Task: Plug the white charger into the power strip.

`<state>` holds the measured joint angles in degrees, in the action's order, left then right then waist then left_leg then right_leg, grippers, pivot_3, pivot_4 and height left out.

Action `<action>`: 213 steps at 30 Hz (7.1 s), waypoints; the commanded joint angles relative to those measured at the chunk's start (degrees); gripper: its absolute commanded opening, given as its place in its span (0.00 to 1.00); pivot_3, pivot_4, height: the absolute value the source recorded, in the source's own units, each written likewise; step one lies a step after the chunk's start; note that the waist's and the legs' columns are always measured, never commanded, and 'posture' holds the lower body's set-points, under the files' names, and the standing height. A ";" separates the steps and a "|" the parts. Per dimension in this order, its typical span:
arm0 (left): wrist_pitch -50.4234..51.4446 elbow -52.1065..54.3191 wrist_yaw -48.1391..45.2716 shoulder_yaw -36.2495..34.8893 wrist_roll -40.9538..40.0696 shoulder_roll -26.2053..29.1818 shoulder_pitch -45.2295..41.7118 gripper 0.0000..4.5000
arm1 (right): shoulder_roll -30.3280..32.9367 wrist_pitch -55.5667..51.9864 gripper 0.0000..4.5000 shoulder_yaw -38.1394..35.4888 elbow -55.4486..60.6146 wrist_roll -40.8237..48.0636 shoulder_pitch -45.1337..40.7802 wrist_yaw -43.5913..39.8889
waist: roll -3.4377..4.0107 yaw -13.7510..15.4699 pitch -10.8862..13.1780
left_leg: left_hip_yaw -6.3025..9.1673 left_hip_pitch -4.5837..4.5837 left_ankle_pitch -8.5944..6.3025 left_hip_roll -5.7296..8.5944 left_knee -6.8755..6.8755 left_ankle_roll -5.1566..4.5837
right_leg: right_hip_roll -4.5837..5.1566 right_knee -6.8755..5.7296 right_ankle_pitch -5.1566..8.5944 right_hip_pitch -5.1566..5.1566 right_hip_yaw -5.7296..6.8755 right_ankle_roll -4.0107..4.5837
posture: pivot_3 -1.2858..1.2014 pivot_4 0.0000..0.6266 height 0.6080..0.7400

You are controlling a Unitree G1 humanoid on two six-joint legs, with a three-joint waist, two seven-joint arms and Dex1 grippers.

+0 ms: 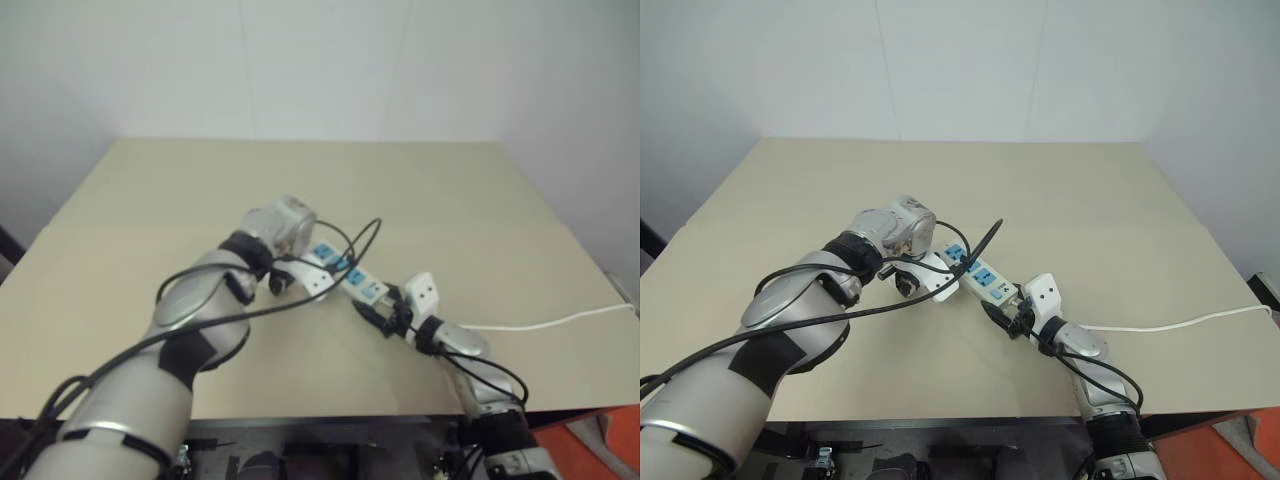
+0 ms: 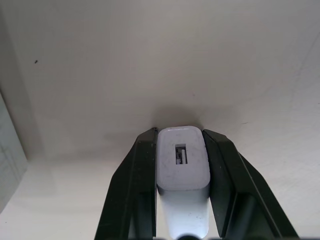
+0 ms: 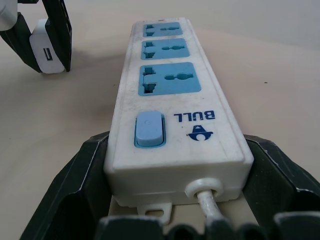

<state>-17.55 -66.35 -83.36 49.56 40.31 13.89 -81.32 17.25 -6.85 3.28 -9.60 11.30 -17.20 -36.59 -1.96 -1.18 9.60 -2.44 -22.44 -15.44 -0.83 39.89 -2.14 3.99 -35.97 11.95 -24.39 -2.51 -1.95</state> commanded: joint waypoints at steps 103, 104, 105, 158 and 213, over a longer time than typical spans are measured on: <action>0.77 16.86 -3.62 -38.38 -48.70 9.54 38.22 0.23 | 0.16 31.52 0.76 6.08 -46.23 -5.14 -24.06 -44.24 | 0.22 -1.28 -0.74 | 0.07 1.11 0.04 0.02 -0.13 0.09 | 0.29 -0.06 -0.11 0.97 0.08 -0.02 | 0.52 0.24 1.00; 0.72 16.14 -3.18 -37.85 -48.16 9.67 38.22 0.23 | 0.16 31.47 0.76 6.10 -46.19 -5.18 -24.04 -44.21 | 0.23 -1.27 -0.75 | 0.08 1.29 0.03 0.01 -0.17 0.08 | 0.30 0.00 -0.10 1.16 0.09 -0.02 | 0.52 0.24 1.00; 1.11 15.54 -2.64 -37.48 -47.92 9.74 38.21 0.23 | 0.15 31.46 0.76 6.10 -46.15 -5.22 -24.03 -44.20 | 0.23 -1.26 -0.81 | 0.08 1.37 0.02 0.01 -0.18 0.06 | 0.30 0.03 -0.08 1.27 0.10 -0.02 | 0.52 0.24 1.00; 12.79 39.92 -3.03 -53.15 -61.91 23.67 47.03 1.00 | 0.76 27.55 0.84 4.32 -43.86 -4.27 -24.47 -45.71 | 0.51 -1.35 -1.54 | 0.09 1.24 0.03 -0.03 -0.89 0.08 | 0.41 0.20 0.15 0.84 0.07 0.08 | 0.52 0.24 1.00; 21.17 60.63 3.04 -62.29 -68.46 35.41 67.73 1.00 | 34.21 4.39 0.99 -12.88 11.43 14.08 6.57 -41.87 | 0.19 0.45 -0.73 | -0.20 -0.06 0.10 -0.04 -0.74 0.15 | 0.37 0.12 0.11 -0.50 0.11 0.16 | 0.52 0.24 1.00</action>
<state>4.70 -5.92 -80.15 -12.33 -27.97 49.26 -12.80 50.51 -3.65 -7.71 0.86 24.97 -10.20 -78.57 -1.77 -0.73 8.87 -2.64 -22.49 -15.34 -0.87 39.15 -1.99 4.36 -35.84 12.06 -24.89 -2.40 -1.79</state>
